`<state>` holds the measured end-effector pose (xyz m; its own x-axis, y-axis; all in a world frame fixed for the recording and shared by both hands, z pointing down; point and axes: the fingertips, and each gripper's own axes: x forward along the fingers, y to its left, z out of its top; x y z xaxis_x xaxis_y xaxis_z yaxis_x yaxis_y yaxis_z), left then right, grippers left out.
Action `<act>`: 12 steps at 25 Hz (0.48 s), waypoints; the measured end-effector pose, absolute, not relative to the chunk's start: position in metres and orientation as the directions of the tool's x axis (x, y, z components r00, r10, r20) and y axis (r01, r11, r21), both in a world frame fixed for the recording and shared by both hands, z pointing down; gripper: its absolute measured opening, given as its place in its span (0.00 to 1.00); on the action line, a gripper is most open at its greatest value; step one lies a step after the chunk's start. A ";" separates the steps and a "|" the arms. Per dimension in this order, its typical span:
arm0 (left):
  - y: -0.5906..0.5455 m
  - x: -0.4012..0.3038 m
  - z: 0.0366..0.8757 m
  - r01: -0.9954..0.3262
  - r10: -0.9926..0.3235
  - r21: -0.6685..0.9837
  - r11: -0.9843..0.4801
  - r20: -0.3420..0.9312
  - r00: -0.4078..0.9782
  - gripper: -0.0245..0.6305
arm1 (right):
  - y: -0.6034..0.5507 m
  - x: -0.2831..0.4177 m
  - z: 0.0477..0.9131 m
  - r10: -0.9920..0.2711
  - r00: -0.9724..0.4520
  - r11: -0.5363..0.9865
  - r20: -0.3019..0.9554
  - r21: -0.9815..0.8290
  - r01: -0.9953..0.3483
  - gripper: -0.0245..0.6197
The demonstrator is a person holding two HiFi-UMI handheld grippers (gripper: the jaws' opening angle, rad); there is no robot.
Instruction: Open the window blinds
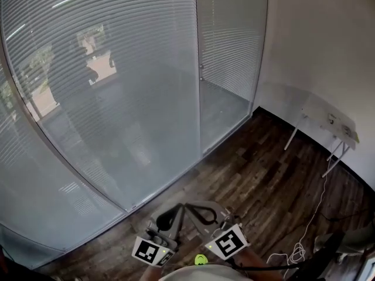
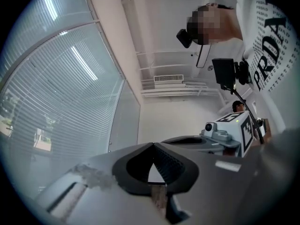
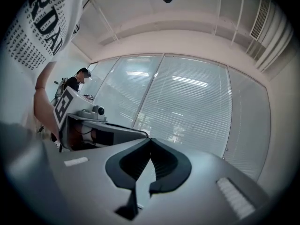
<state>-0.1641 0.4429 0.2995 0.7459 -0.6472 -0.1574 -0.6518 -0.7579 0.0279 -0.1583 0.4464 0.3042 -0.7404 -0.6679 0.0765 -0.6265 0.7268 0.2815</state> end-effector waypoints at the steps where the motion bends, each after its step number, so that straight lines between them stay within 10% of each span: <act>1: 0.441 -0.160 0.302 -0.654 -0.650 0.028 -0.756 -0.155 0.744 0.02 | 0.444 -0.154 0.307 -0.666 -0.741 0.728 0.081 0.283 -0.624 0.05; 12: 0.417 -0.138 0.310 -0.659 -0.656 0.029 -0.751 -0.147 0.741 0.02 | 0.415 -0.133 0.319 -0.676 -0.735 0.723 0.054 0.240 -0.647 0.05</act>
<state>-0.1381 0.4168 0.3098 0.7407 -0.6556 -0.1471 -0.6593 -0.7514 0.0291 -0.1329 0.4145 0.3191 -0.7351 -0.6758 0.0539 -0.6475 0.7234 0.2395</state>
